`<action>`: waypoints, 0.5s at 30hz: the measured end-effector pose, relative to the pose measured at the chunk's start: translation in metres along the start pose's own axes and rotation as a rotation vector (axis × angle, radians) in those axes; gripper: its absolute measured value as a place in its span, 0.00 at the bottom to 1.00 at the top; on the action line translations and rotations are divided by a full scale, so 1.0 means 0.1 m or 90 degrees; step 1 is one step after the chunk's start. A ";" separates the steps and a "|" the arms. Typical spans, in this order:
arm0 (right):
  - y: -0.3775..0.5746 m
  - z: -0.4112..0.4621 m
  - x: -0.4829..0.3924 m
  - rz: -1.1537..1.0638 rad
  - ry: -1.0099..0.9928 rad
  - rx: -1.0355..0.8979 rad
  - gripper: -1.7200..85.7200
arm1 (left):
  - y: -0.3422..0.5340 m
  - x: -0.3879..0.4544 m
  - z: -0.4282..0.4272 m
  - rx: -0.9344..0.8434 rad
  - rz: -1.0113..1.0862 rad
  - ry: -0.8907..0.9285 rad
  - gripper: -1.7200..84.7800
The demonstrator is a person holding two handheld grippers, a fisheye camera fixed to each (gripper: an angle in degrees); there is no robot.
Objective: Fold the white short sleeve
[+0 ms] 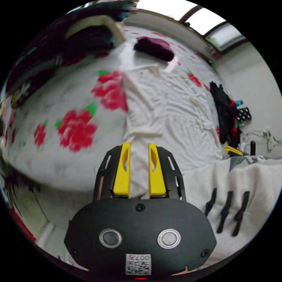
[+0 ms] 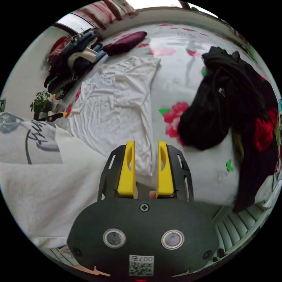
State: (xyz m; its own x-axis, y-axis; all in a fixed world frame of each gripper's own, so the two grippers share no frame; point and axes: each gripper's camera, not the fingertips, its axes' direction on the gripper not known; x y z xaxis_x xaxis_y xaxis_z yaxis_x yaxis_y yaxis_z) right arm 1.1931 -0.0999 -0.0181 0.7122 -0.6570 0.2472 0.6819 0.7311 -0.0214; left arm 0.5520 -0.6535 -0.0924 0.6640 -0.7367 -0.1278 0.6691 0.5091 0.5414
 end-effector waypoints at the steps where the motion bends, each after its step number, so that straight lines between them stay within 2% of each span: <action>1: 0.10 0.06 0.03 0.005 0.007 -0.022 0.10 | 0.11 -0.08 0.01 -0.010 -0.017 -0.009 0.13; 5: 0.17 0.39 0.03 -0.014 0.035 -0.092 0.10 | 0.53 -0.32 0.26 -0.080 -0.043 -0.016 0.15; 6: 0.17 0.43 -0.01 -0.022 0.083 -0.082 0.08 | 0.55 -0.33 0.37 -0.105 -0.037 -0.018 0.15; 8: 0.13 0.50 -0.08 -0.061 0.107 -0.105 0.06 | 0.50 -0.31 0.42 -0.117 -0.026 -0.079 0.15; 10: 0.08 0.57 -0.10 -0.095 0.105 -0.142 0.03 | 0.42 -0.33 0.45 -0.150 0.000 -0.107 0.14; 11: 0.06 0.59 -0.09 -0.104 0.091 -0.152 0.03 | 0.38 -0.37 0.45 -0.168 0.027 -0.115 0.08; 13: 0.03 0.58 0.02 -0.116 0.039 -0.156 0.02 | 0.34 -0.47 0.43 -0.175 0.067 -0.078 0.03; 15: 0.00 0.48 0.17 -0.095 -0.013 -0.130 0.02 | 0.25 -0.72 0.39 -0.197 0.076 0.040 0.01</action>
State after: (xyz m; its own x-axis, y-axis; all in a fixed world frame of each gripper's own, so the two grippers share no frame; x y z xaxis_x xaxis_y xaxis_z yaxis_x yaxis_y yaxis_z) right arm 1.1977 -0.1021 0.0331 0.5992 -0.7492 0.2820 0.8001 0.5730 -0.1777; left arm 0.5080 -0.6046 -0.0371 0.7561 -0.6405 -0.1347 0.6491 0.7075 0.2794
